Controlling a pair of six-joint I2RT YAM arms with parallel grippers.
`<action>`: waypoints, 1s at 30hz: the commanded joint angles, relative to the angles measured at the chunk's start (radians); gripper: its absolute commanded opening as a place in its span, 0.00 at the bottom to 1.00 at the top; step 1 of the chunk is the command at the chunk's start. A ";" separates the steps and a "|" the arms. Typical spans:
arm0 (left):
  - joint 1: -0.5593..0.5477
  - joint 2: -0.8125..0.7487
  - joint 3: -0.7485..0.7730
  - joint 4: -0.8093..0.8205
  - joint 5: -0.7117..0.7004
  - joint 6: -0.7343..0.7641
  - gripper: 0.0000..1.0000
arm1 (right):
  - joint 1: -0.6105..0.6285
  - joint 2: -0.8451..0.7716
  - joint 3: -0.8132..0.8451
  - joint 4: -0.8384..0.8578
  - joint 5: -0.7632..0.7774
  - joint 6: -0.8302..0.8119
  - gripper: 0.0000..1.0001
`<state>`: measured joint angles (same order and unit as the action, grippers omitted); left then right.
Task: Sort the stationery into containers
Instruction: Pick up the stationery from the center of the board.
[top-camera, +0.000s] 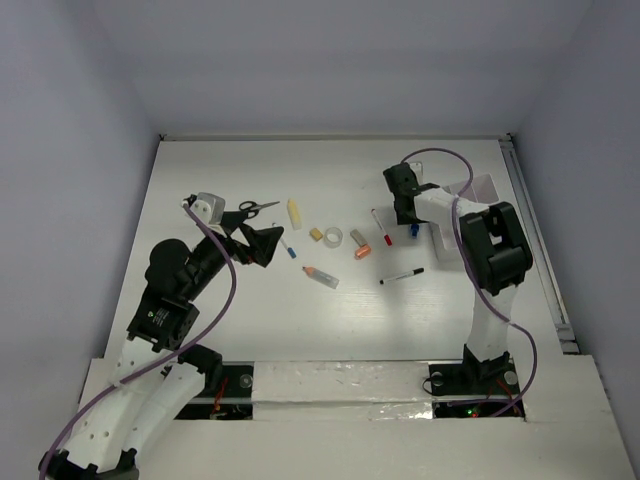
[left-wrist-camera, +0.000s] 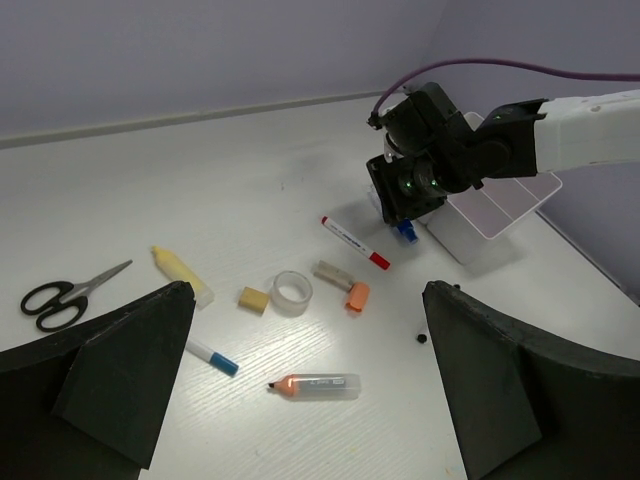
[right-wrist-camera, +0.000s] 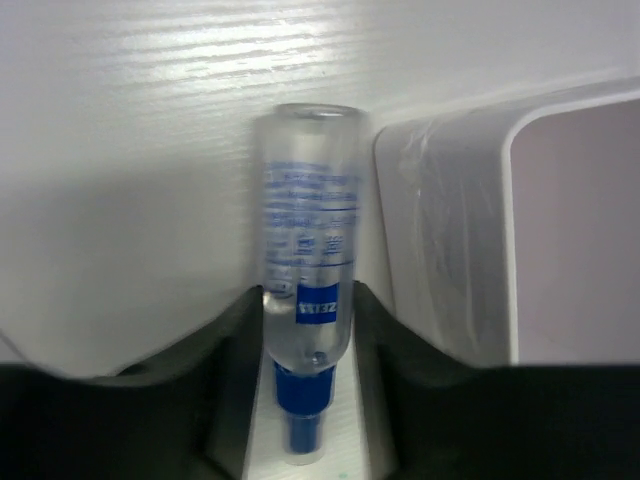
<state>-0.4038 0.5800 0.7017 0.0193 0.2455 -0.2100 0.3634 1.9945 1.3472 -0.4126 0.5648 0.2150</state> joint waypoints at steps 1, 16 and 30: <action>0.003 0.006 0.013 0.062 -0.003 -0.012 0.99 | -0.011 0.032 -0.006 -0.014 -0.037 0.015 0.34; 0.003 0.178 0.102 0.036 0.005 -0.126 0.92 | 0.170 -0.344 -0.083 0.050 -0.253 -0.094 0.01; 0.003 0.397 0.062 0.326 0.159 -0.537 0.80 | 0.215 -0.758 -0.318 0.245 -1.109 -0.111 0.01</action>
<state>-0.4038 0.9329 0.7799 0.1978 0.3321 -0.6159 0.5755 1.2537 1.0397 -0.2333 -0.3534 0.1261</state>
